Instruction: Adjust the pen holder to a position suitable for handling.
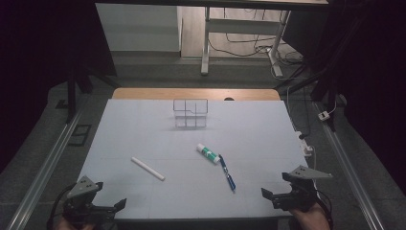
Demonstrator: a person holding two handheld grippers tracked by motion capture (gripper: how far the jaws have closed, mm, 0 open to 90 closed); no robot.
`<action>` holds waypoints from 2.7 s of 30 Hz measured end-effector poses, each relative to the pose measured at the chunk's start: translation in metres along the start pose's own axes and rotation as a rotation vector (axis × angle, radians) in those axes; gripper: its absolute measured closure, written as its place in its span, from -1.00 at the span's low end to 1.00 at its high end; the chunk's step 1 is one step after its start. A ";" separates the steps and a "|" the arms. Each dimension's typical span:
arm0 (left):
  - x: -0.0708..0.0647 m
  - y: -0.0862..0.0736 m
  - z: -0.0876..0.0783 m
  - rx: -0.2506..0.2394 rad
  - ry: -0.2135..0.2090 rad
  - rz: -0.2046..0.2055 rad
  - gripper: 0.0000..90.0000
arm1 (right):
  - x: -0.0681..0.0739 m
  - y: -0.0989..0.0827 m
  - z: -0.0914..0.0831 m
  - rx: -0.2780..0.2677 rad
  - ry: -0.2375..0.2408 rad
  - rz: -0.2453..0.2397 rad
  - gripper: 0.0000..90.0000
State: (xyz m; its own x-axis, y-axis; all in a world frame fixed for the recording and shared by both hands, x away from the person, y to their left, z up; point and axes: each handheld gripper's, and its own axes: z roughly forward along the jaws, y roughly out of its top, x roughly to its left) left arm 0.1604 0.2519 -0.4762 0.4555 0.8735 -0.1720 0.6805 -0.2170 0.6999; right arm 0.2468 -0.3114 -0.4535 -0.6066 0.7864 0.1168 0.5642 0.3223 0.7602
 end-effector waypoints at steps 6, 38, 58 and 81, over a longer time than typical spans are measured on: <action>-0.001 0.001 0.001 0.002 0.027 -0.004 -1.00 | 0.000 0.000 0.001 0.013 0.004 -0.006 -1.00; -0.006 0.006 0.004 0.001 0.004 0.009 -1.00 | 0.007 0.005 0.007 0.031 0.023 -0.069 -1.00; -0.004 0.023 0.020 -0.023 -0.060 0.025 -1.00 | 0.020 0.021 0.022 0.010 0.069 -0.155 -1.00; 0.001 0.057 0.058 -0.058 -0.171 0.109 -1.00 | 0.026 0.047 0.054 0.005 0.152 -0.219 -1.00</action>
State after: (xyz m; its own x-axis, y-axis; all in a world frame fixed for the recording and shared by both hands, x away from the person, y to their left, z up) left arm 0.2327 0.2156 -0.4766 0.6186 0.7586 -0.2048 0.5902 -0.2765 0.7585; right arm 0.2877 -0.2471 -0.4491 -0.7911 0.6100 0.0447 0.4127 0.4785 0.7750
